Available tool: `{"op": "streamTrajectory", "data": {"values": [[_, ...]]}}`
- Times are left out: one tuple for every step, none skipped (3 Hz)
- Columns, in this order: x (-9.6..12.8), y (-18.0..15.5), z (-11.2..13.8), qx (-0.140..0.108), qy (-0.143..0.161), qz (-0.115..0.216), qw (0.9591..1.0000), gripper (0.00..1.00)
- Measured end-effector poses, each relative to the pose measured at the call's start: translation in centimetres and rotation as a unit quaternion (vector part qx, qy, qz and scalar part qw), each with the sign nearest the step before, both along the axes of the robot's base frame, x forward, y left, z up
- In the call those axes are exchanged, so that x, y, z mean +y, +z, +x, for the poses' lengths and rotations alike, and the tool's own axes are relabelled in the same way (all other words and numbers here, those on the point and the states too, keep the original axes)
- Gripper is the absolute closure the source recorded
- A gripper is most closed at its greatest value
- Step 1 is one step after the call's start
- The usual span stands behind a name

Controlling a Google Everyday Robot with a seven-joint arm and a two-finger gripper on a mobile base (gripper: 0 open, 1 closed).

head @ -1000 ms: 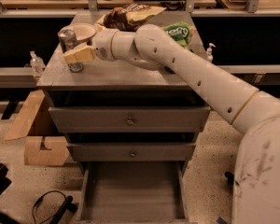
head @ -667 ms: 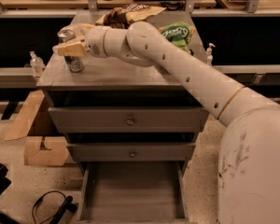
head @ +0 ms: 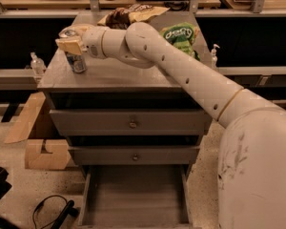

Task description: Place redbull can into bottom drawer

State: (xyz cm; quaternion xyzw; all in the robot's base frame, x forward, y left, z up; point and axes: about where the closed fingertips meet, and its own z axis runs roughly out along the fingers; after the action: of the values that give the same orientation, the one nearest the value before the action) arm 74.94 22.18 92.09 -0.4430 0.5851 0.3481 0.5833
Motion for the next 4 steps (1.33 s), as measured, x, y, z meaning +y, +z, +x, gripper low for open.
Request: {"op": "streamTrajectory", "data": {"values": [[0.2,0.0,-0.1,0.000,0.002,0.000,1.0000,1.00],[-0.1,2.1,-1.0,-0.019,0.004,-0.007,0.9998,1.00],[-2.1,7.6,-6.5,-0.065,-0.010,-0.023,0.9976,1.00],[-4.8,8.4,-12.4,-0.074,-0.025,-0.043,0.9960,1.00]]}}
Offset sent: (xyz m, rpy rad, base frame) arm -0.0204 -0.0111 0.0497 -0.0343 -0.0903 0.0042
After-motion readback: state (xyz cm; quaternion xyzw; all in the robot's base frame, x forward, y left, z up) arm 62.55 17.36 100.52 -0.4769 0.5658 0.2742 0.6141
